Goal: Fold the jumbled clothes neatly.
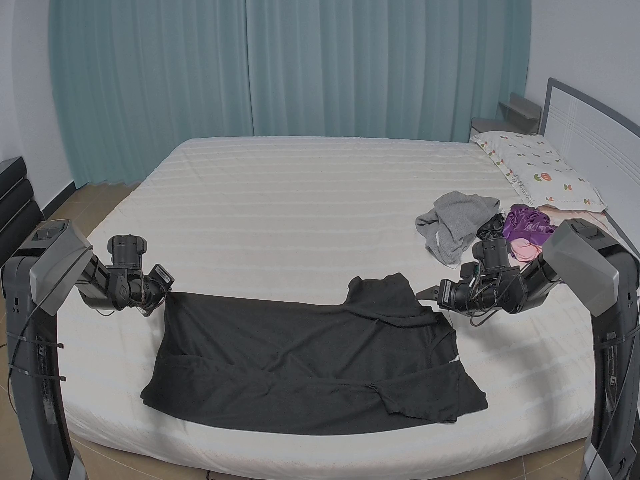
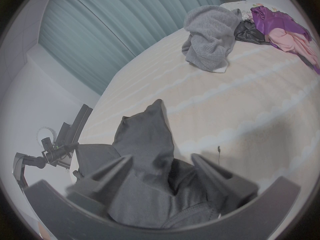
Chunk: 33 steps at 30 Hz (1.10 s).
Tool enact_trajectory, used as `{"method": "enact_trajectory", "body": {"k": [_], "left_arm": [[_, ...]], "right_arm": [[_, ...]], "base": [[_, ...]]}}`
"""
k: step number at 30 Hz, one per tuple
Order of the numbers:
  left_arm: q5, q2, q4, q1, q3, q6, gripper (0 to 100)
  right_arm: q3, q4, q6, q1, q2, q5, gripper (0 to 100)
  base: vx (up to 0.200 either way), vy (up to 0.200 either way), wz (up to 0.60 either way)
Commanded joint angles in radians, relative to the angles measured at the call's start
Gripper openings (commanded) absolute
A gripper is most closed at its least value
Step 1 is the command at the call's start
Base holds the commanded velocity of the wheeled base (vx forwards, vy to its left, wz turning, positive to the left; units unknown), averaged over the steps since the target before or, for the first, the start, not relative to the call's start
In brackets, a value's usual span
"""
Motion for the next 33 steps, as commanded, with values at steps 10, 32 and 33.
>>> {"method": "enact_trajectory", "body": {"k": [10, 32, 33], "left_arm": [[-0.001, 0.004, -0.001, -0.001, 0.002, -0.001, 0], [-0.001, 0.002, -0.001, -0.001, 0.0, 0.001, 0], [0.001, -0.001, -0.001, -0.001, 0.002, 0.001, 0]], "right_arm": [[-0.183, 0.034, 0.097, 0.042, 0.127, -0.012, 100], [-0.225, 0.037, 0.192, 0.047, 0.121, -0.03, 0], [-0.224, 0.031, 0.198, 0.044, 0.113, -0.03, 0]], "base": [[0.0, 0.0, 0.0], [0.0, 0.0, 0.0], [0.0, 0.0, 0.0]]}}
